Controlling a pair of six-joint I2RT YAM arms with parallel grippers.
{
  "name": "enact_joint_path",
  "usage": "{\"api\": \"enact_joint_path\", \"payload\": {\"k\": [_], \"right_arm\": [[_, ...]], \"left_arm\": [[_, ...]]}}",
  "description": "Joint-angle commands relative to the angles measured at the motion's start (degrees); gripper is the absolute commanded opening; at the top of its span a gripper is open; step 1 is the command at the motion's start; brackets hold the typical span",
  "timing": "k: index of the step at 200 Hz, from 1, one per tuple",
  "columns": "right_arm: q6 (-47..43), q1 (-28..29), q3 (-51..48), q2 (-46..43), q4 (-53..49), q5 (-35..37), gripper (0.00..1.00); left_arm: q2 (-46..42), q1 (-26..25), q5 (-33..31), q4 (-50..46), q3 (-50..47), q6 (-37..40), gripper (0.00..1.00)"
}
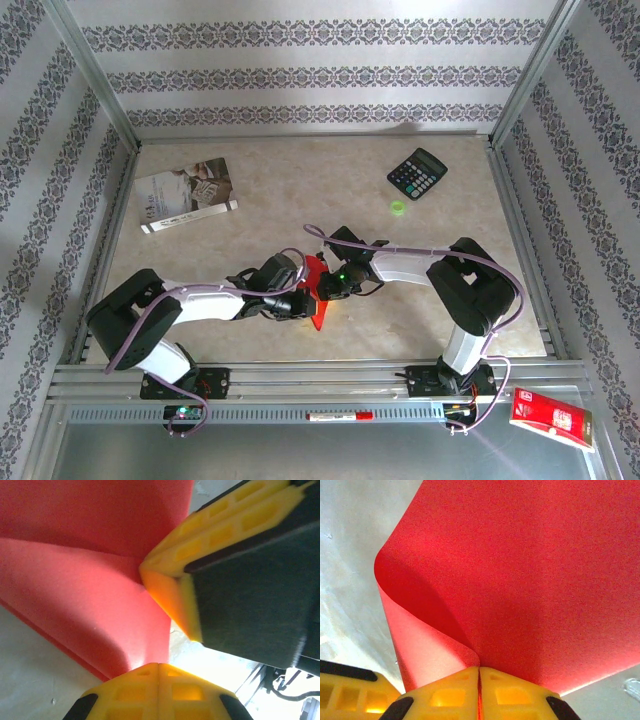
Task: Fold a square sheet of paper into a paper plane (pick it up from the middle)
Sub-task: Third fold the triangle at the center of the table.
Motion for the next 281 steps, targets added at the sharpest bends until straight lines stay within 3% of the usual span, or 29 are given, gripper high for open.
{"api": "enact_joint_path", "payload": {"k": [1, 101, 169, 195, 235, 281], "right_arm": [[-0.59, 0.86, -1.21, 3.14, -3.71, 2.20, 0.09], [-0.99, 0.76, -1.61, 3.22, -3.86, 2.51, 0.08], [-1.21, 0.76, -1.30, 3.66, -3.89, 2.34, 0.08], [-1.19, 0.76, -1.22, 3.65, -4.06, 2.34, 0.08], [-1.21, 0.70, -1.50, 3.48, -4.07, 2.52, 0.08], [-1.22, 0.80, -1.04, 3.91, -3.87, 2.25, 0.08]], "left_arm": [[1.02, 0.32, 0.26, -0.07, -0.13, 1.37, 0.04], [-2.47, -2.05, 0.91, -0.98, -1.36, 1.64, 0.05], [2.90, -1.87, -1.83, -4.58, -1.16, 4.46, 0.05], [0.80, -1.79, -0.78, -5.43, -0.25, 4.94, 0.06], [-4.83, 2.36, -0.03, -5.22, 0.02, 4.06, 0.06], [-1.39, 5.32, 1.65, -5.30, 2.62, 5.32, 0.06]]}}
